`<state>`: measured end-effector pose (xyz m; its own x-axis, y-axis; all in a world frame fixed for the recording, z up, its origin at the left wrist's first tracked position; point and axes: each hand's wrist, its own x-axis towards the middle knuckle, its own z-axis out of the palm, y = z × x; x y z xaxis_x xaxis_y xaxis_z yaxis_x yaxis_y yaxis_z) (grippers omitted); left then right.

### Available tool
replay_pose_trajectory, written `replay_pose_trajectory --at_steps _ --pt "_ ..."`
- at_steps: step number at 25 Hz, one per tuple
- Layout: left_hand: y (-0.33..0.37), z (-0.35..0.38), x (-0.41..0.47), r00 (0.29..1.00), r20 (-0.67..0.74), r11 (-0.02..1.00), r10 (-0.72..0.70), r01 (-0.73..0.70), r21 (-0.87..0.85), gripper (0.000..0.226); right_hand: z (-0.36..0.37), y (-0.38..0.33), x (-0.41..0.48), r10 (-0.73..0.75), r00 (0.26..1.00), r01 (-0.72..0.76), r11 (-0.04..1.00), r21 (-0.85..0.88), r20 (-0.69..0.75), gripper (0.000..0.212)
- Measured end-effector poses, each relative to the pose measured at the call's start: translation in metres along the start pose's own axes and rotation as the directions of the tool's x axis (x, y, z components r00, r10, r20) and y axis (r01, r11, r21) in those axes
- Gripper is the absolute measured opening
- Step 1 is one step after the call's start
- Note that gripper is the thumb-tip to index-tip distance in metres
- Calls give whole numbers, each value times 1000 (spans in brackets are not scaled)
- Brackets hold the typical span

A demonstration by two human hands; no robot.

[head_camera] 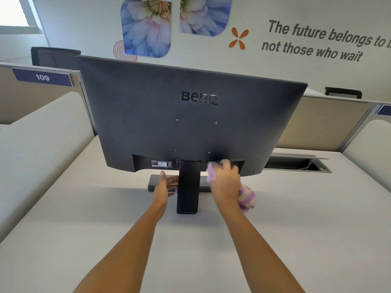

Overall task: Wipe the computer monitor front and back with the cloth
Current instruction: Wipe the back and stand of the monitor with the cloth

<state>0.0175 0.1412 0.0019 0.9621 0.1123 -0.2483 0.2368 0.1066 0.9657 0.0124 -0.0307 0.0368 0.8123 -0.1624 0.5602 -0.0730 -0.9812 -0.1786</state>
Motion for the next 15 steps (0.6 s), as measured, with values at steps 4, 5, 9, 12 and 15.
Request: replay_pose_trajectory --at_steps 4,5,9,12,15 --pt "-2 -1 2 1000 2 1000 -14 14 -6 62 -11 23 -10 9 969 62 959 278 -245 43" --pt "-1 -1 2 1000 -2 1000 -10 10 -14 62 -16 16 -9 -81 949 162 954 251 -304 46" --pt "0 0 -4 1000 20 999 19 -18 -29 64 -9 -29 1 -314 916 363 914 183 -250 60" --pt "0 -4 -5 999 46 999 6 -4 -45 67 17 -46 -11 -417 904 423 905 46 -96 60" --pt "2 -6 -5 998 51 997 -35 39 -72 70 34 -39 -32 -520 850 523 852 16 -85 50"
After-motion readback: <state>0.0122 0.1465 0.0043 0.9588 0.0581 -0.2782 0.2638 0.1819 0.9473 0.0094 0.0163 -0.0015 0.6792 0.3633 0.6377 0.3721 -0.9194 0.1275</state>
